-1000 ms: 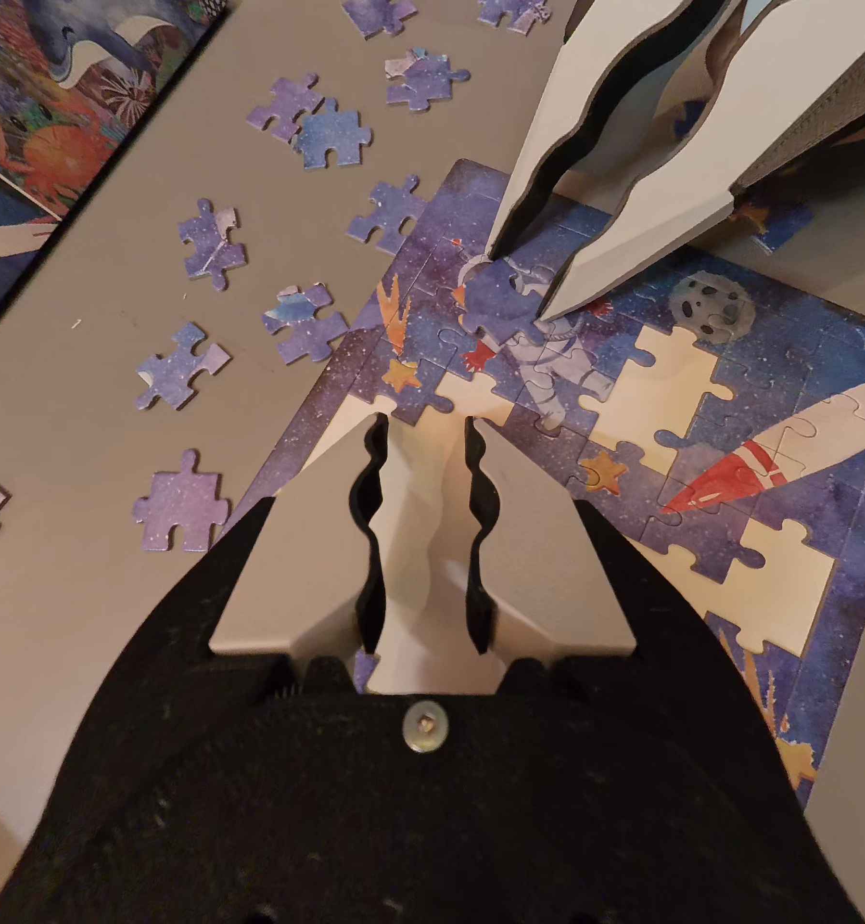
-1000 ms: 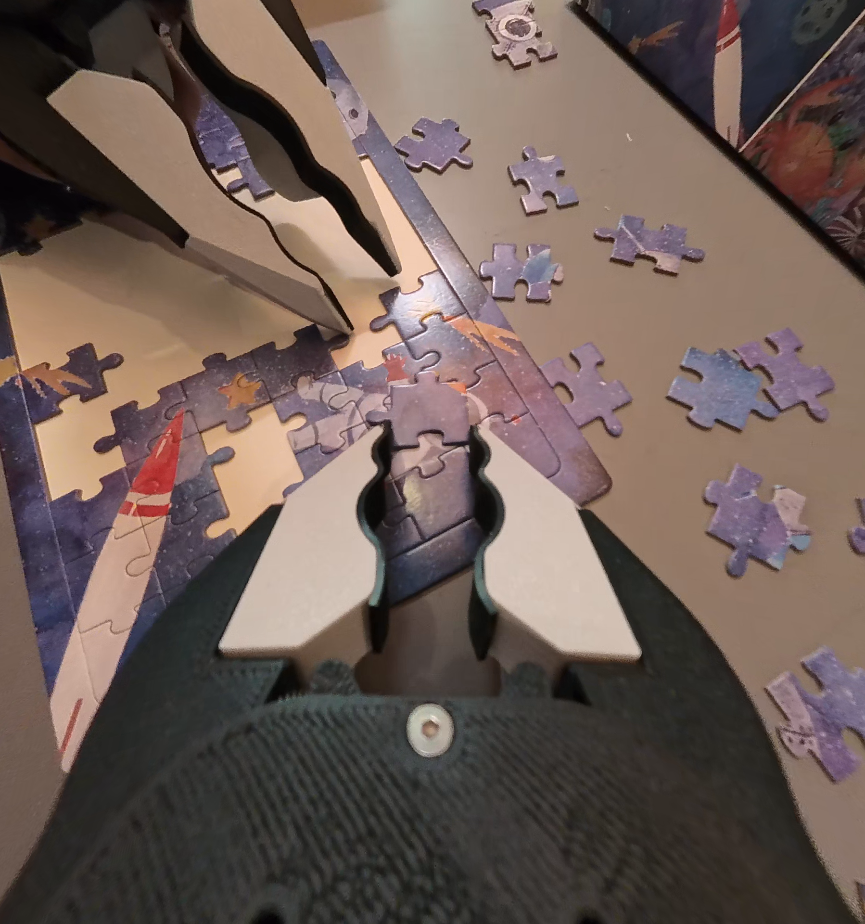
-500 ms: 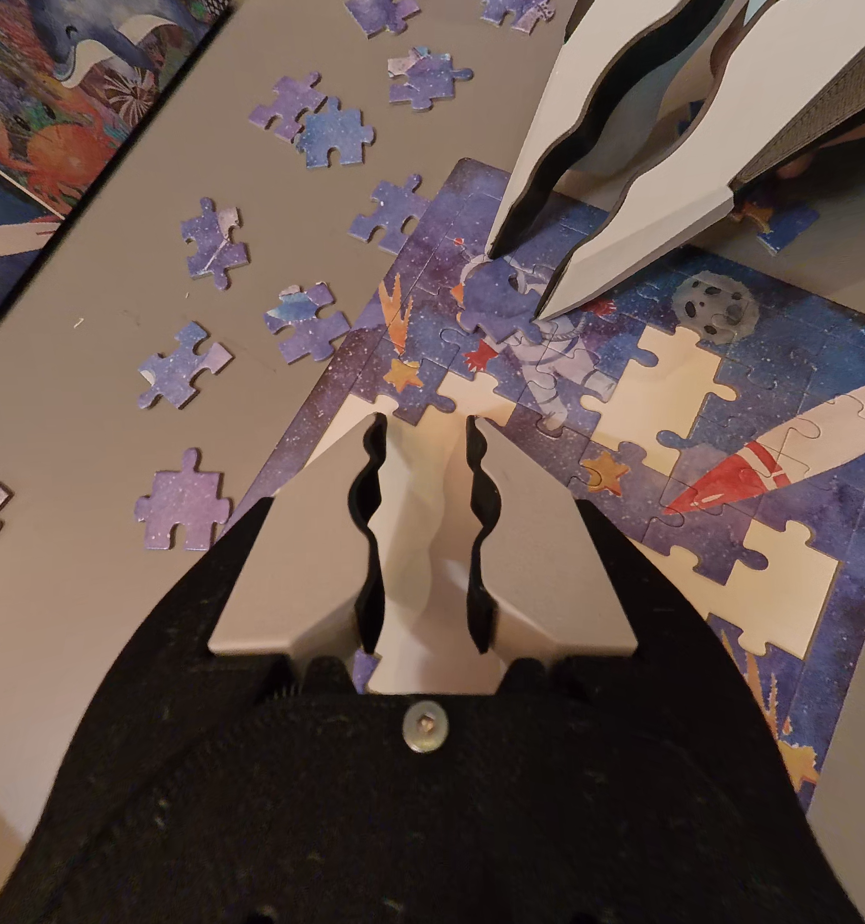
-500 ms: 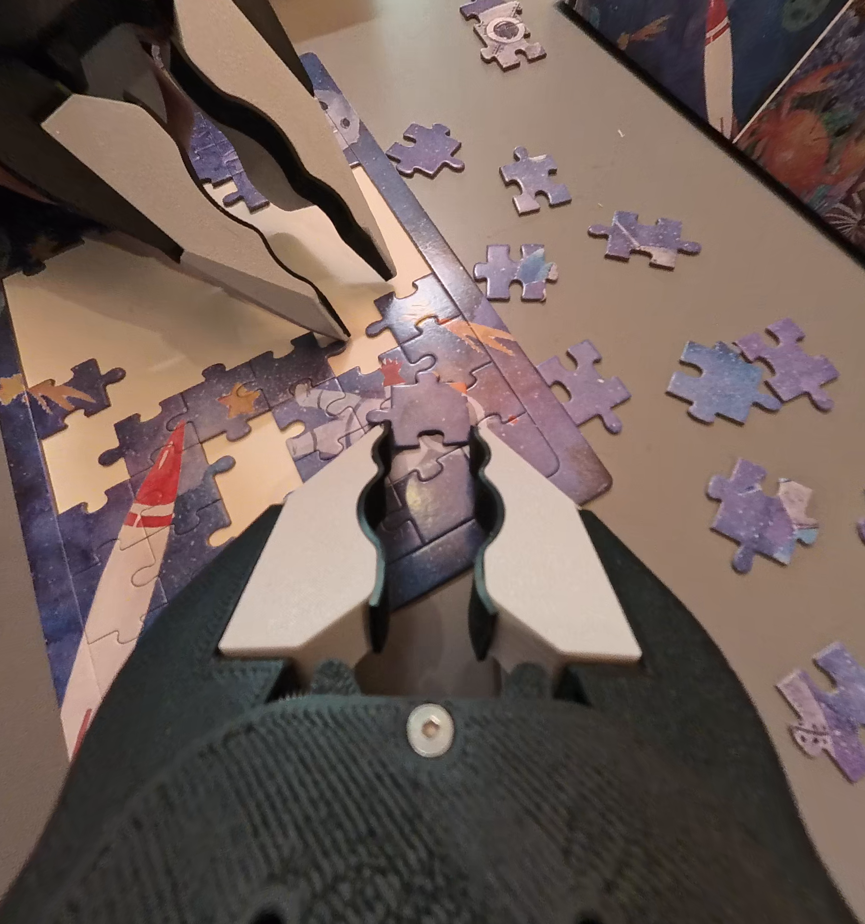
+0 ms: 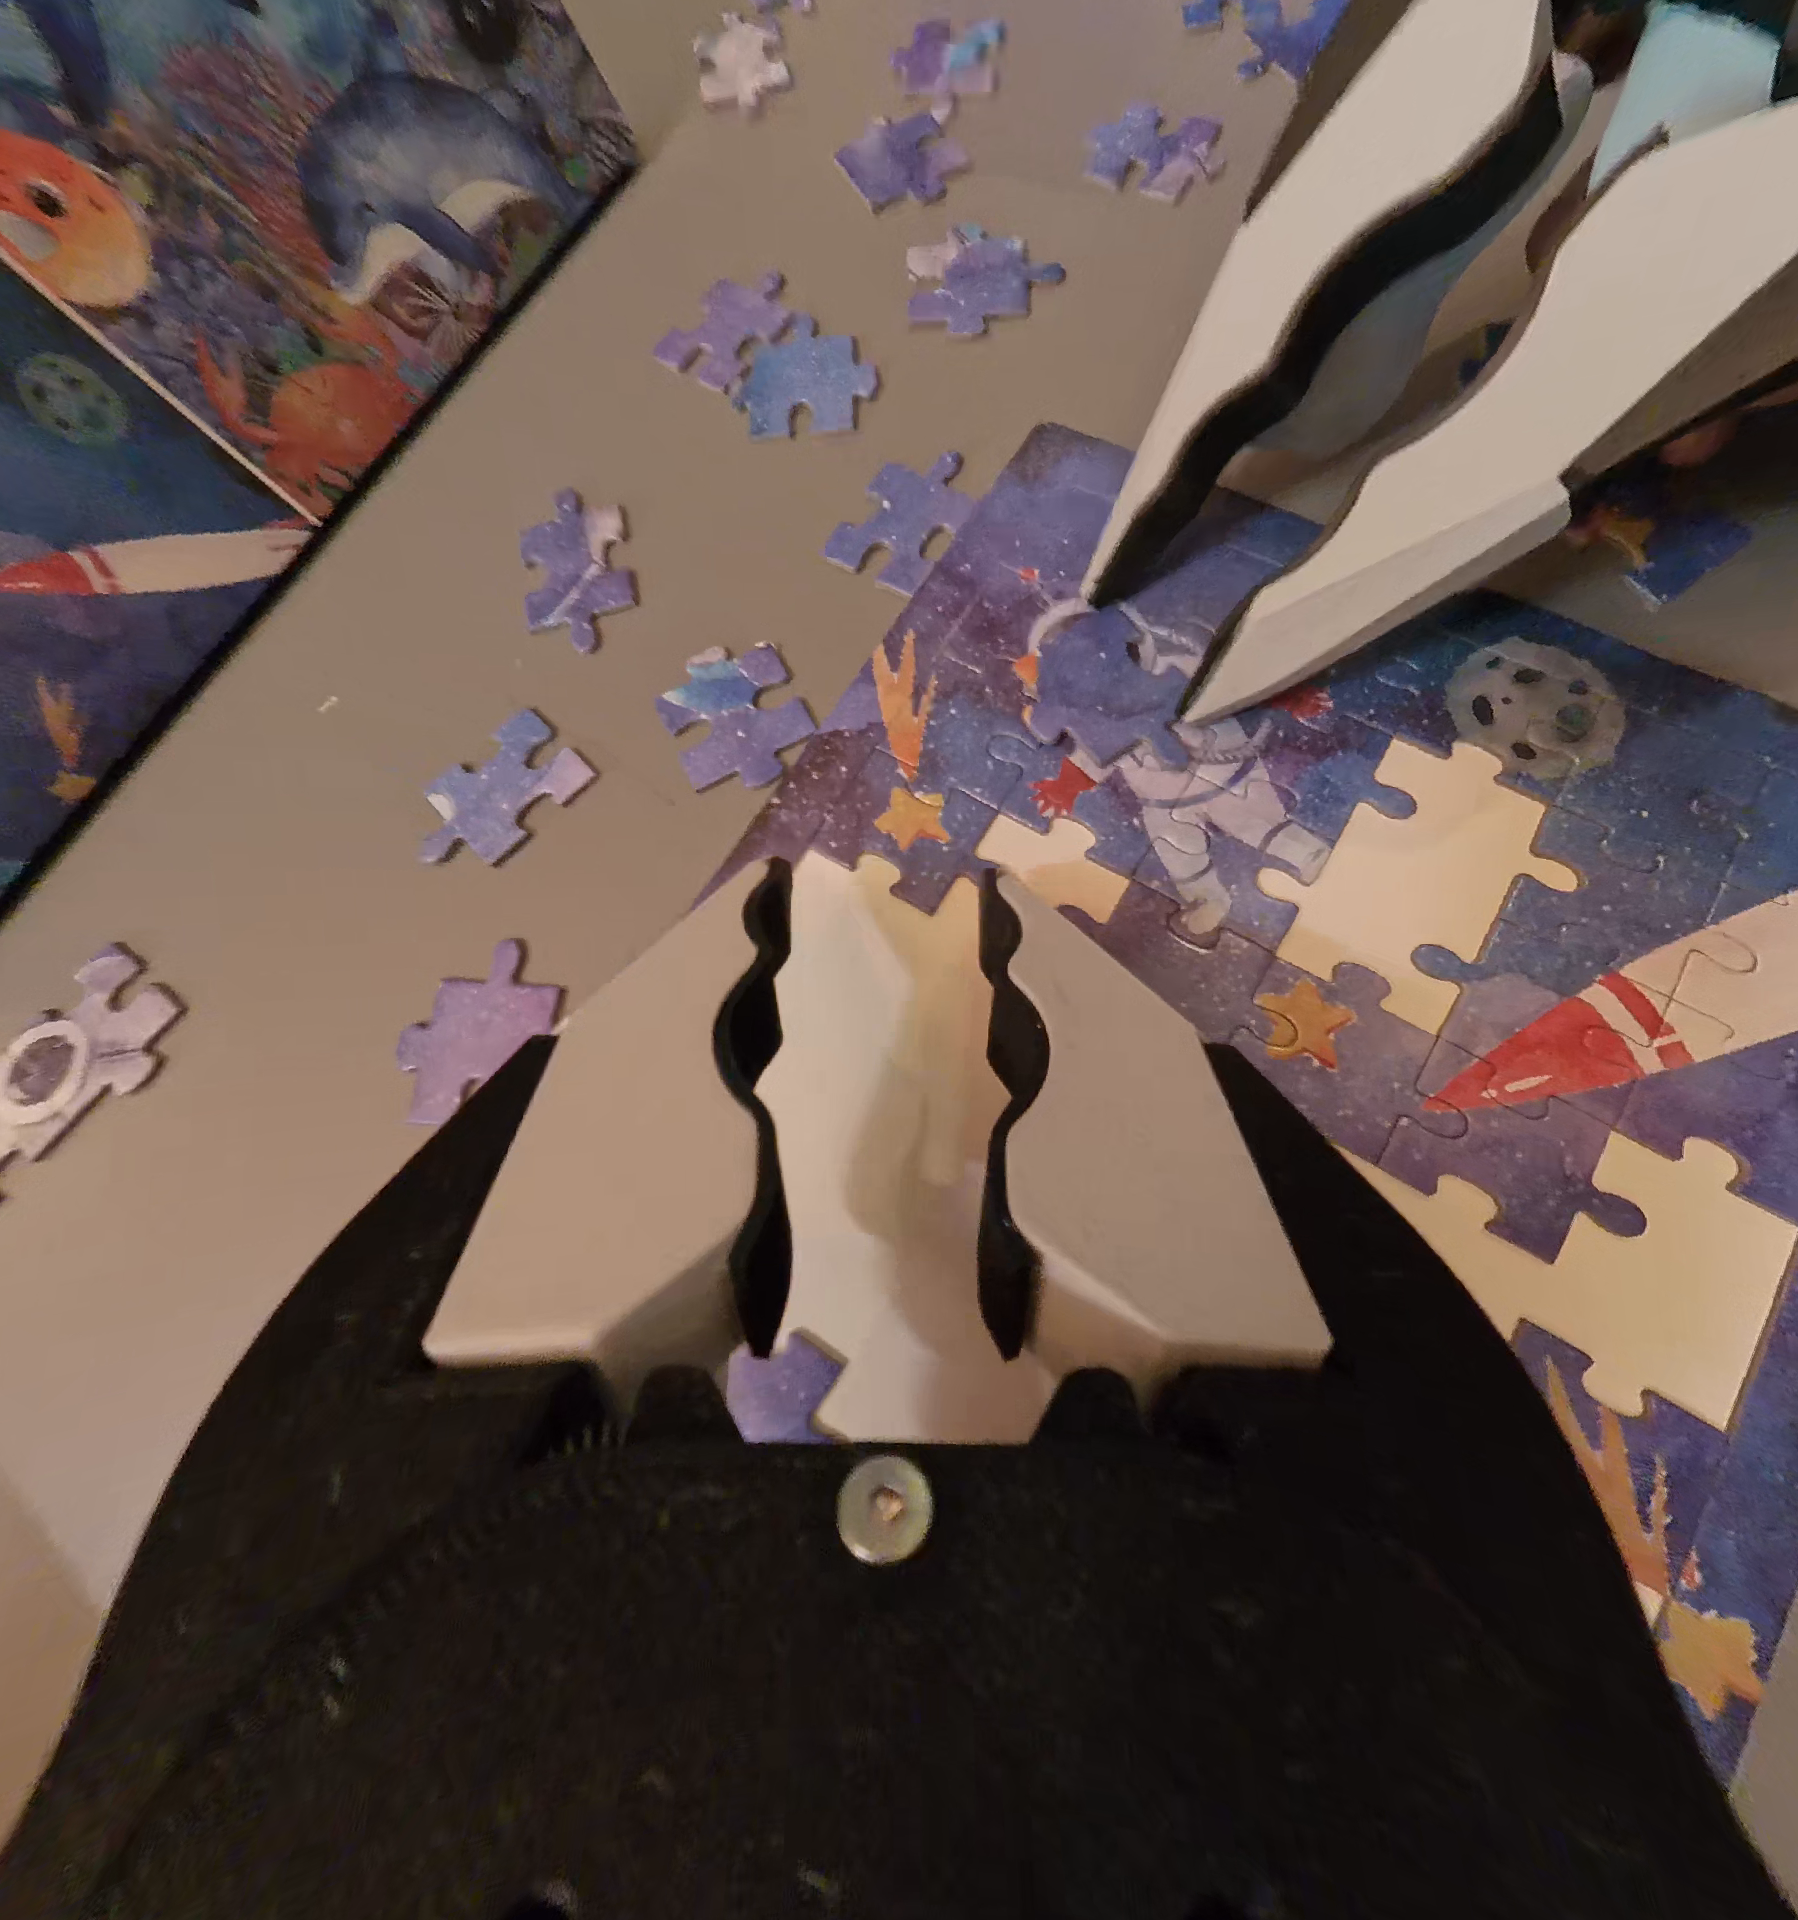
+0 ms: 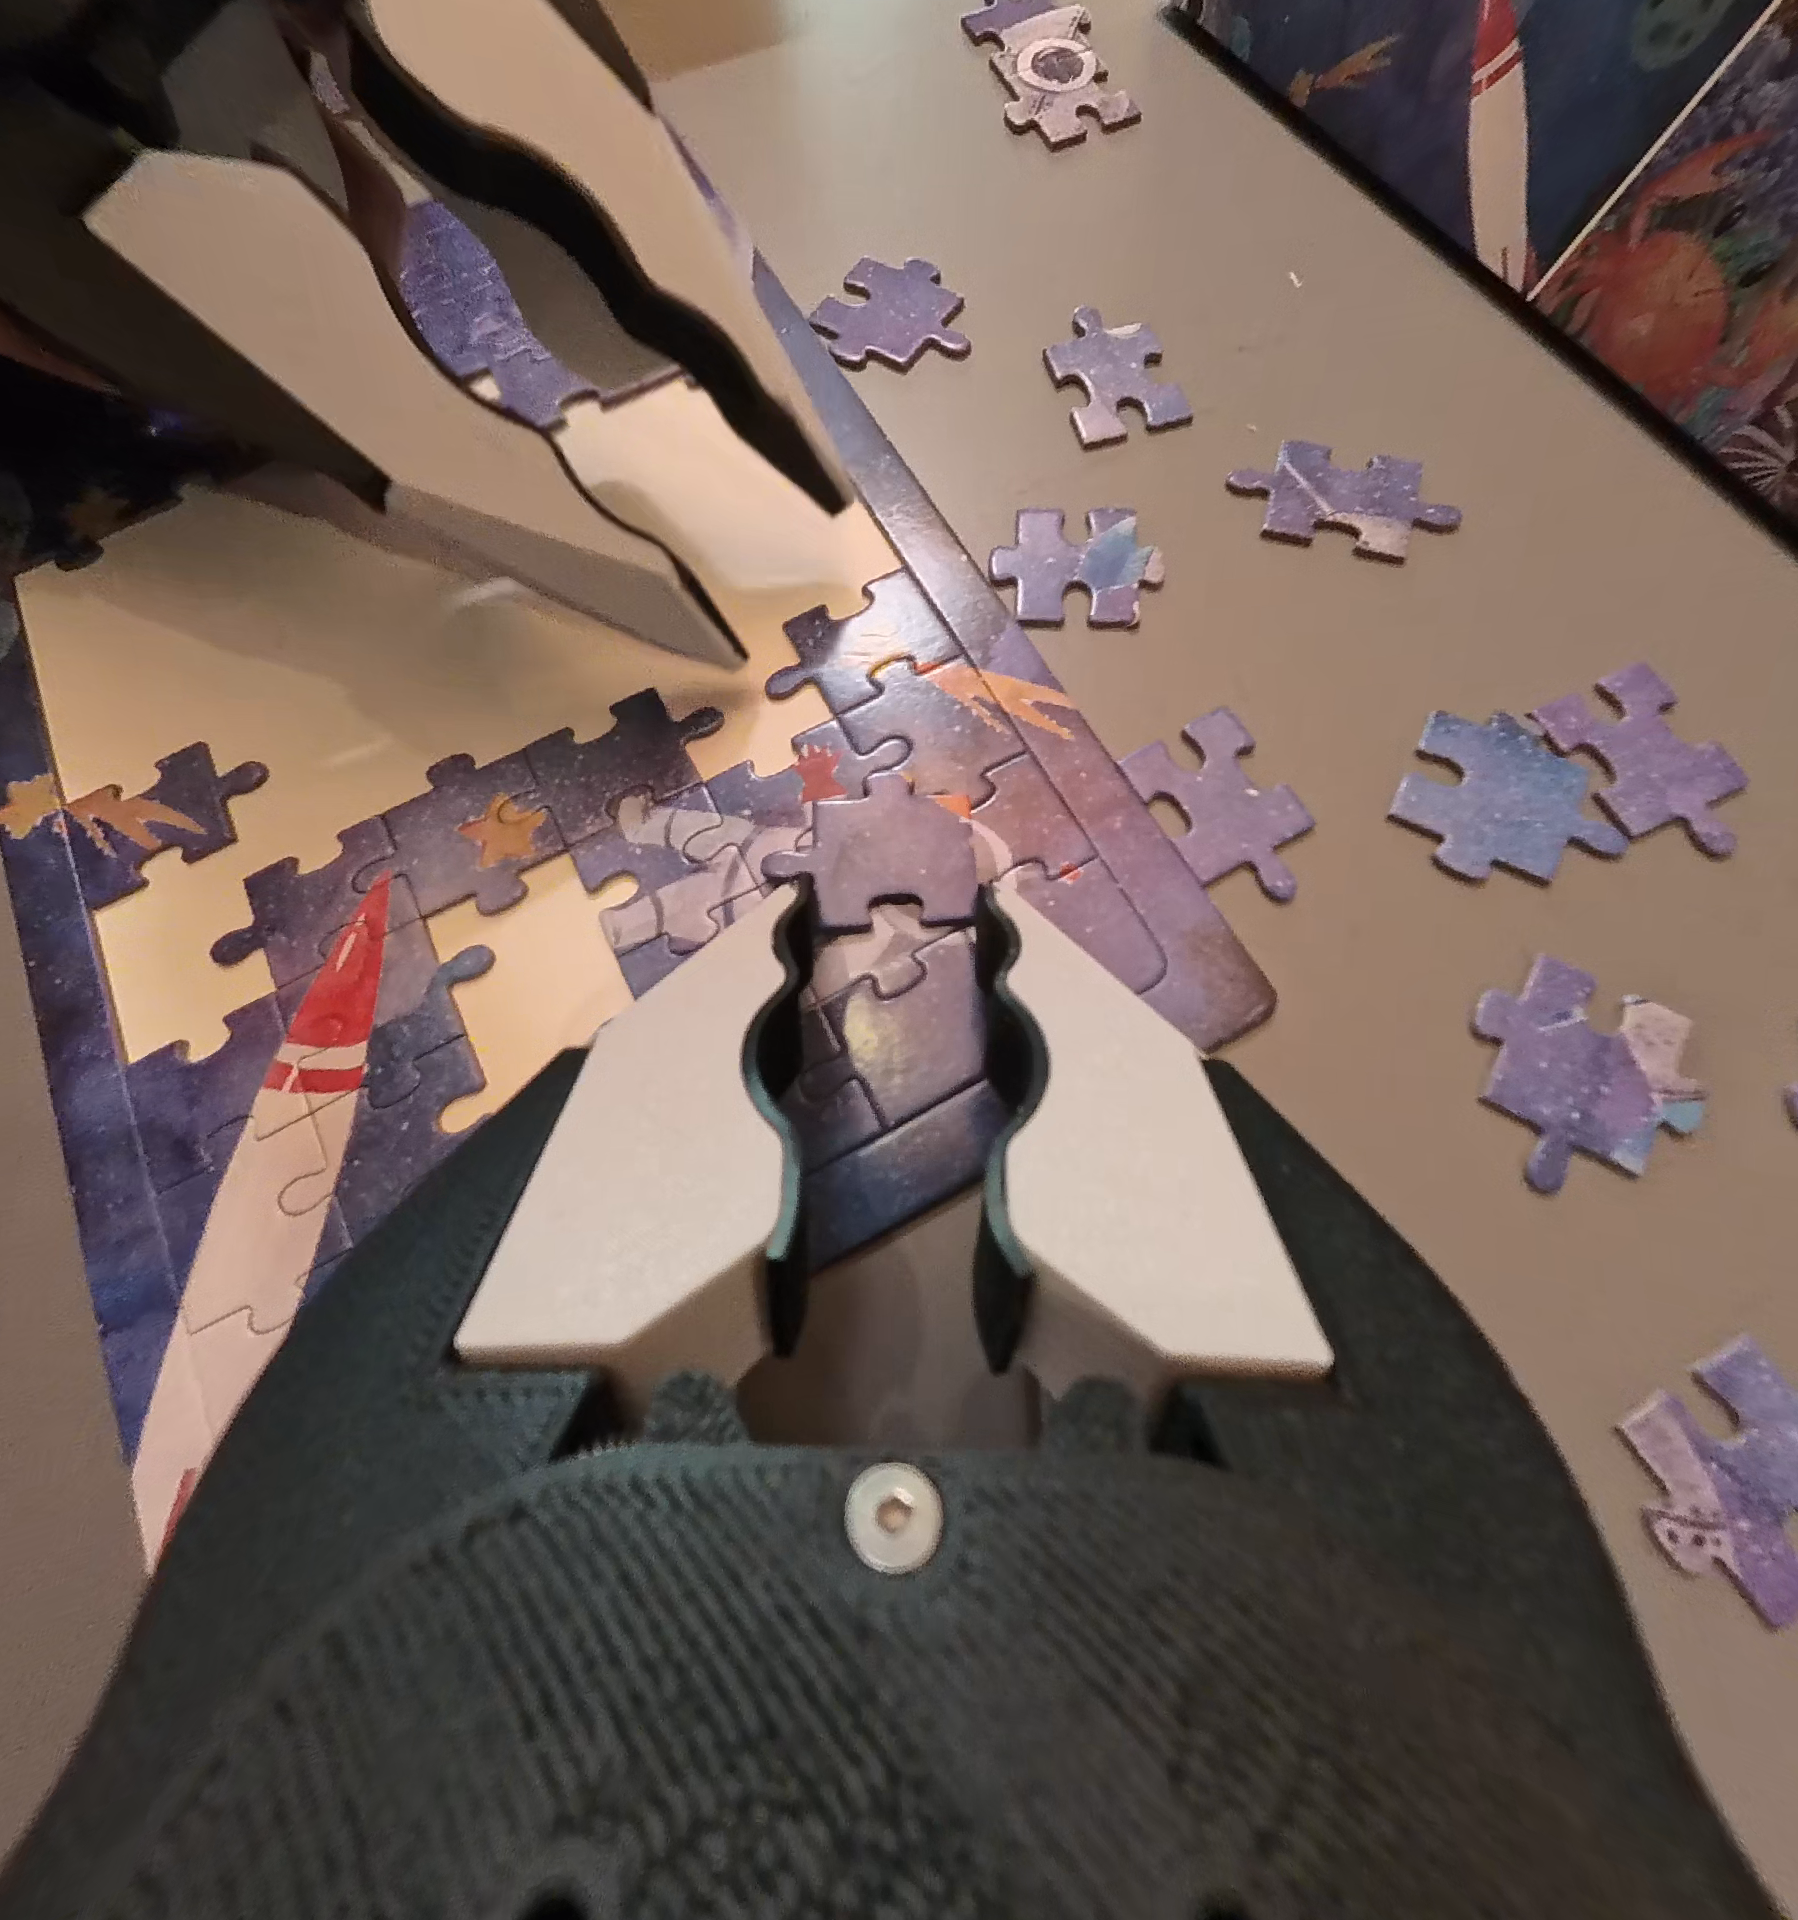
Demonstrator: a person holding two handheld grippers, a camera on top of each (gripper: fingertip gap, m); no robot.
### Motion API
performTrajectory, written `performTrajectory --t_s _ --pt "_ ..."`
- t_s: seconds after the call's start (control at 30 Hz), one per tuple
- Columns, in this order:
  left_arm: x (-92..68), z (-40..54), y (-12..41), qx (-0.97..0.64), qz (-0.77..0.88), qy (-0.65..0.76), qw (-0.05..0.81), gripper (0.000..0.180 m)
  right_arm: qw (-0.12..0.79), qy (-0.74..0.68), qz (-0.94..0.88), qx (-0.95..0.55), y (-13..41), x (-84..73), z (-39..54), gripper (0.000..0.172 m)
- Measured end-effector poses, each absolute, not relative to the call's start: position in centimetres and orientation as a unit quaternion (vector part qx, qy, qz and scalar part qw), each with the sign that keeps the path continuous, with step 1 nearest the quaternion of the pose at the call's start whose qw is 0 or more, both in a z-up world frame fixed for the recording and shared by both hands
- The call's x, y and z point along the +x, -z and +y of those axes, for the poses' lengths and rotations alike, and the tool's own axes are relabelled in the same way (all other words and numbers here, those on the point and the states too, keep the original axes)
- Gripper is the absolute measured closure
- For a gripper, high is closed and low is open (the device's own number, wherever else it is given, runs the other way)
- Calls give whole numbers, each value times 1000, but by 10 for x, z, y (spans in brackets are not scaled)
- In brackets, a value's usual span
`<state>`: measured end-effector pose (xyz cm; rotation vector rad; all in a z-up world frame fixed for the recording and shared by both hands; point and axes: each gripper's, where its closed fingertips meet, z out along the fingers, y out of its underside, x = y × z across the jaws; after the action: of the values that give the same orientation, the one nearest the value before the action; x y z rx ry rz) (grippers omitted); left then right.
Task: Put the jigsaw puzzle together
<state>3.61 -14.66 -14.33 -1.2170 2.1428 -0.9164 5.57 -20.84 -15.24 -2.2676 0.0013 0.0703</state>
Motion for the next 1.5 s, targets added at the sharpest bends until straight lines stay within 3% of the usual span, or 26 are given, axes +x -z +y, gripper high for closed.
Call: performTrajectory --t_s 0.3,0.97,1.5 --pt "40 -114 104 -489 701 431 289 147 434 20 20 -901 142 80 -221 142" --pt "36 -94 85 -504 649 479 308 151 469 120 112 -868 109 148 -279 142" --pt "28 -59 70 -509 607 479 379 151 475 104 169 -857 130 159 -295 142"
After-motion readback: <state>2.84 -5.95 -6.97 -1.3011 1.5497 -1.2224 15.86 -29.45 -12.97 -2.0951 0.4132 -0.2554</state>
